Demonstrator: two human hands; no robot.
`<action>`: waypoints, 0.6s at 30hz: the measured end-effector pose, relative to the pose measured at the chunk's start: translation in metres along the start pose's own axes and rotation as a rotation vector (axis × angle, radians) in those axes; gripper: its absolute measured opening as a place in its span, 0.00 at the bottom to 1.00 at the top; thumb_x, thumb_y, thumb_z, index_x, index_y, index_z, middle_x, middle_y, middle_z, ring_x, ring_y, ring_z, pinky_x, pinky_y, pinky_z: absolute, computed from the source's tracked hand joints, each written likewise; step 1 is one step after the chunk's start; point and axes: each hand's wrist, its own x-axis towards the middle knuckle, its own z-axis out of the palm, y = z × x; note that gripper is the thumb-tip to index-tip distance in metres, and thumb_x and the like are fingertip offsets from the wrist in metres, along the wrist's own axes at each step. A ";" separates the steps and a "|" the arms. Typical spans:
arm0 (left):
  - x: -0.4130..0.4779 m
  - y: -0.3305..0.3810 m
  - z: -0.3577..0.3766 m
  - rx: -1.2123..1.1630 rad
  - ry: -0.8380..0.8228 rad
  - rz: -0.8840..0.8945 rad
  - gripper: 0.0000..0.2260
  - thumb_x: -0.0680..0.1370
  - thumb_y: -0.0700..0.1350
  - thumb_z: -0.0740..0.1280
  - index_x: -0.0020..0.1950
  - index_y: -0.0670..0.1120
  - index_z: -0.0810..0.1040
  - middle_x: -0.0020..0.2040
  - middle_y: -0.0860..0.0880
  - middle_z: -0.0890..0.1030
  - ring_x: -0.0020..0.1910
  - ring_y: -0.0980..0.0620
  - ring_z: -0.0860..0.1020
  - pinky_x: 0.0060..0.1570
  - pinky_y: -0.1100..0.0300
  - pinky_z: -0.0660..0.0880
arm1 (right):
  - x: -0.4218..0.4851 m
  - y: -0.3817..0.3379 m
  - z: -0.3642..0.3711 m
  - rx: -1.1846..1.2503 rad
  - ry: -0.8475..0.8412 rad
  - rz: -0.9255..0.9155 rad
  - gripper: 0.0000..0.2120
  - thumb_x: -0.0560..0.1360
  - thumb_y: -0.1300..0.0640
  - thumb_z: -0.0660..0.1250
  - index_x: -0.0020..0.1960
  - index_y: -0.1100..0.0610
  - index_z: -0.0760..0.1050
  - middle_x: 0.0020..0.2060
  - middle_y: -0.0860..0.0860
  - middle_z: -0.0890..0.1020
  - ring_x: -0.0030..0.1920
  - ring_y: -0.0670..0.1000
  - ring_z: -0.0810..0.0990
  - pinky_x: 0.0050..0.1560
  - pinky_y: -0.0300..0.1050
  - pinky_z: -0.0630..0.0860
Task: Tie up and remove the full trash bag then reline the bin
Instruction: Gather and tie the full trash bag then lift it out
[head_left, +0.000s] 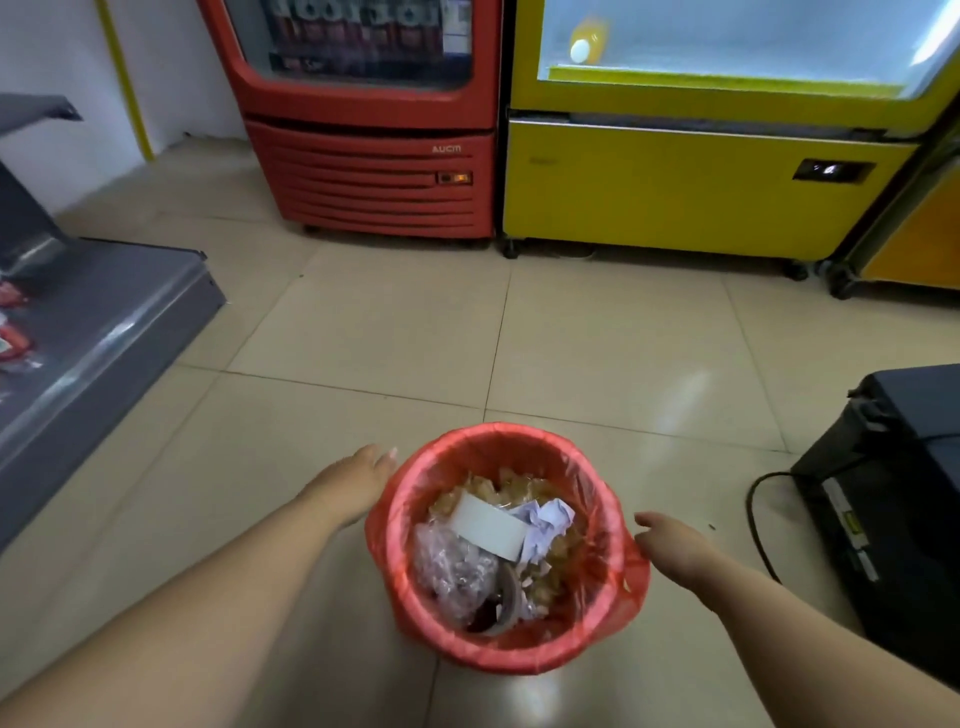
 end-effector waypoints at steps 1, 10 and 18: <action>0.006 -0.003 0.006 -0.067 -0.028 -0.010 0.24 0.82 0.54 0.49 0.74 0.42 0.61 0.76 0.42 0.62 0.74 0.46 0.62 0.70 0.58 0.58 | 0.008 0.005 0.003 0.041 -0.026 0.017 0.22 0.75 0.66 0.57 0.70 0.65 0.67 0.69 0.59 0.71 0.69 0.56 0.69 0.64 0.46 0.68; 0.020 -0.018 0.029 -0.483 -0.096 -0.168 0.19 0.80 0.55 0.56 0.53 0.42 0.78 0.49 0.44 0.80 0.47 0.47 0.76 0.57 0.55 0.68 | 0.021 0.031 0.001 0.297 -0.195 0.096 0.10 0.69 0.70 0.61 0.43 0.60 0.78 0.32 0.53 0.78 0.32 0.49 0.76 0.35 0.39 0.70; 0.022 -0.020 0.028 -0.704 0.115 -0.127 0.09 0.76 0.43 0.68 0.48 0.36 0.79 0.45 0.39 0.82 0.41 0.46 0.78 0.46 0.55 0.74 | 0.011 0.013 -0.033 0.319 -0.122 0.044 0.03 0.71 0.71 0.68 0.44 0.66 0.78 0.30 0.57 0.77 0.25 0.49 0.74 0.29 0.40 0.78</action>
